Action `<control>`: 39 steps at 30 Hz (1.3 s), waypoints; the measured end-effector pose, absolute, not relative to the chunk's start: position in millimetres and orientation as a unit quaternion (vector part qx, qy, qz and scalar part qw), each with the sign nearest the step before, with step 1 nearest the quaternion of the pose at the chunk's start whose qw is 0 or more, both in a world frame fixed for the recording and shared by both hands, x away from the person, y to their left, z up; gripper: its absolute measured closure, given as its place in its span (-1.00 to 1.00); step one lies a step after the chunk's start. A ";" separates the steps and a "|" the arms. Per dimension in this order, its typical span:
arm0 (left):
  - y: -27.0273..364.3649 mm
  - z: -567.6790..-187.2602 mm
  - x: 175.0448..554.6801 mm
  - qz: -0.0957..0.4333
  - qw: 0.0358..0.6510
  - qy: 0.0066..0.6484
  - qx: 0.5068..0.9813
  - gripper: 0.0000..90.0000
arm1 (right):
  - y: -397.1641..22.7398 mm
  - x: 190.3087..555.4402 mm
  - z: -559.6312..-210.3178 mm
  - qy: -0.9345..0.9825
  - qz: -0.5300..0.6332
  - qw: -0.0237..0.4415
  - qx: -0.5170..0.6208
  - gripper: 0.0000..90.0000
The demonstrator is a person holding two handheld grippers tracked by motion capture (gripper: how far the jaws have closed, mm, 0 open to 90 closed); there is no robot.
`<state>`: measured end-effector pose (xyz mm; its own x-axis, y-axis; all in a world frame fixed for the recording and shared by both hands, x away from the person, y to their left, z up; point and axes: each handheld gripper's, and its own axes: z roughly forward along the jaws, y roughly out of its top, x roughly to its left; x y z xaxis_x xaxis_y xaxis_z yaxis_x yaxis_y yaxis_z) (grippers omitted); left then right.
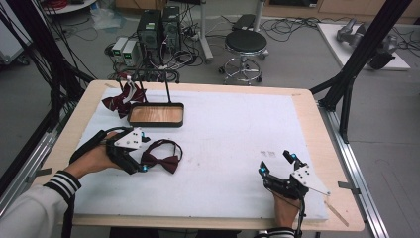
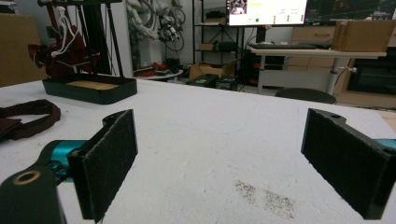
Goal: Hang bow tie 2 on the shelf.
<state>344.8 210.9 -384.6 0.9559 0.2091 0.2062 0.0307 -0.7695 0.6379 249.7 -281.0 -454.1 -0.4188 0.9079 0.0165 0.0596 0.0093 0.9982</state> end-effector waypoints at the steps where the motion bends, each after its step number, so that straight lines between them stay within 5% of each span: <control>1: 209.1 -385.1 345.6 0.130 0.321 0.063 0.936 -0.65 | -281.4 250.1 -454.1 0.610 0.582 0.366 0.395 -0.78; 19: 196.5 -405.0 362.6 0.098 0.219 0.040 0.970 -0.38 | -282.0 249.9 -454.3 0.607 0.585 0.365 0.395 -0.78; 39: 191.2 -407.8 368.3 0.068 0.179 0.057 0.980 0.34 | -282.0 248.9 -454.6 0.605 0.587 0.365 0.396 -0.78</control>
